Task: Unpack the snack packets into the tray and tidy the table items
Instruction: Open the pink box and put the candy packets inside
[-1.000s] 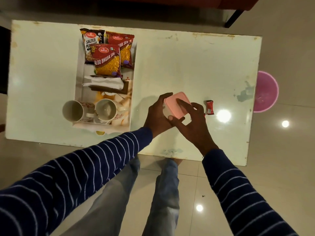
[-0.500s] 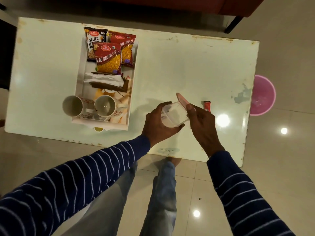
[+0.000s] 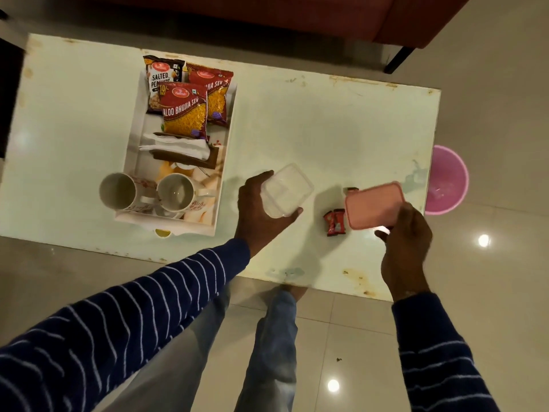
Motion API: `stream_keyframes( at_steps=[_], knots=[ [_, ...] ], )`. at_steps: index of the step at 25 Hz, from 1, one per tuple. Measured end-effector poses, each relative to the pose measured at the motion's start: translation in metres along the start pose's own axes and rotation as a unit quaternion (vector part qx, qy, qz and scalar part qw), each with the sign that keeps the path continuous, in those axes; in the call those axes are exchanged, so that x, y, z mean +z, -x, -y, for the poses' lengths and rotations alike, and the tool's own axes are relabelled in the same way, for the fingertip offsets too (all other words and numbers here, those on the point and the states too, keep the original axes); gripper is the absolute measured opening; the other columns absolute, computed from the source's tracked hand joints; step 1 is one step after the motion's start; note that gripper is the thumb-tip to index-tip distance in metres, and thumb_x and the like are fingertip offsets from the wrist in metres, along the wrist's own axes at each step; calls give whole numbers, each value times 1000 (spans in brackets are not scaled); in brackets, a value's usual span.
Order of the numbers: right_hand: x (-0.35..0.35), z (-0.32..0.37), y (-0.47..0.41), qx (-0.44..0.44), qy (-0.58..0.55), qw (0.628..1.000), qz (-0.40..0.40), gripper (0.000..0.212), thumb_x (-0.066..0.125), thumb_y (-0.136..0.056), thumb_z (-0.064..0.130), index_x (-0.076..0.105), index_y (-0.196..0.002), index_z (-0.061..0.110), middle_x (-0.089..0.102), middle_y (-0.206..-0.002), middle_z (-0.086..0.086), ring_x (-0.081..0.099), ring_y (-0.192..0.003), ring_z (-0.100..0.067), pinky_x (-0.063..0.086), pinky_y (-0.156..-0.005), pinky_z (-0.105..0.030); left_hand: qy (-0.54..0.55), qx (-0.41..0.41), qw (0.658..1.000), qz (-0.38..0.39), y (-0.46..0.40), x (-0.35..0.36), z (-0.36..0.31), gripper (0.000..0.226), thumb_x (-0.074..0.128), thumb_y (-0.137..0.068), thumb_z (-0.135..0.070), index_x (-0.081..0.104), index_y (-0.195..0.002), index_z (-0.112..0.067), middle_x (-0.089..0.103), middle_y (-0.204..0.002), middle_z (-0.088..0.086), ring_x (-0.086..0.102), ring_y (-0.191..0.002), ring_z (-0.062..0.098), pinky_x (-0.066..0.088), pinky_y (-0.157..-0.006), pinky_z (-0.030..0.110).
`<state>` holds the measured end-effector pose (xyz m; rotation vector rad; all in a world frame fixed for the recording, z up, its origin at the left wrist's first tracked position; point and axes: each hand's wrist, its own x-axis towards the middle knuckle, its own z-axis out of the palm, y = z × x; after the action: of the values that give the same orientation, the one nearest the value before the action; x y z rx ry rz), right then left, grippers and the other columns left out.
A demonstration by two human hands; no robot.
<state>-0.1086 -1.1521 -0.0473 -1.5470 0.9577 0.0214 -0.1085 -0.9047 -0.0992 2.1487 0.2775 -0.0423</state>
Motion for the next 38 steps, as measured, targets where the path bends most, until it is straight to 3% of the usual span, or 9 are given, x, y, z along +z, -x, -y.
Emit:
stream_keyframes(
  at_steps=[3,9,16,21,24,26,31,34,38],
  knots=[
    [-27,-12,-10,68,-15,996,-47,24,52,-101,22,64,-122,18,65,-122,-8,64,-97,-21,52,-69,-33,23,-40,998,-53,-10,13,3,91,91,-61,-41,42,-138,-31,51,-134,-6,51,-115,17,53,-95,41],
    [-57,-34,-22,121,-17,990,-69,33,55,-99,14,58,-132,16,65,-115,-10,65,-94,-25,52,-70,-30,68,-108,985,-113,-27,43,-3,87,94,-58,-36,35,-122,-30,49,-117,-16,58,-106,12,57,-88,41],
    [-57,-52,-20,156,-151,974,-68,57,60,-90,-12,36,-136,11,59,-121,-23,65,-110,-32,60,-83,-32,52,-149,982,-102,-20,67,10,96,98,-51,-37,31,-120,-31,47,-122,-6,54,-113,16,53,-98,38],
    [-48,-66,-16,204,-193,956,-86,55,64,-90,-4,33,-130,18,53,-120,-22,67,-101,-31,55,-95,-42,28,-163,985,-53,0,73,18,101,97,-48,-46,30,-122,-34,42,-124,-3,50,-113,19,52,-97,35],
    [-42,-72,-12,230,-56,958,-162,35,67,-91,11,43,-115,13,57,-109,-12,69,-79,-25,59,-85,-41,-46,-101,993,-26,11,64,23,109,93,-49,-56,29,-132,-25,38,-135,0,44,-122,19,47,-102,32],
    [-34,-70,-7,123,94,971,-181,31,67,-90,16,45,-111,13,62,-103,-13,68,-85,-30,58,-82,-36,-173,18,984,-19,17,60,26,105,85,-53,-66,38,-131,-14,39,-142,8,42,-128,26,39,-103,37],
    [-2,-46,-22,-150,209,966,23,23,64,-92,14,58,-114,15,59,-105,7,60,-84,3,49,-65,-9,-311,218,921,83,37,74,12,76,65,-69,-71,47,-127,-26,41,-144,-4,49,-120,27,41,-90,49],
    [14,-37,-40,-202,312,918,141,40,60,-96,18,52,-134,26,52,-129,6,57,-101,-3,45,-79,-8,-289,92,952,34,25,82,-4,95,68,-64,-73,40,-141,-24,32,-154,-1,39,-134,26,35,-96,44],
    [27,-42,-58,-178,407,868,223,47,48,-100,18,44,-140,41,35,-149,4,52,-122,-17,54,-85,-33,-212,-49,975,33,3,75,-7,127,77,-55,-75,22,-153,-17,29,-159,6,32,-142,25,37,-107,46]
  ],
)
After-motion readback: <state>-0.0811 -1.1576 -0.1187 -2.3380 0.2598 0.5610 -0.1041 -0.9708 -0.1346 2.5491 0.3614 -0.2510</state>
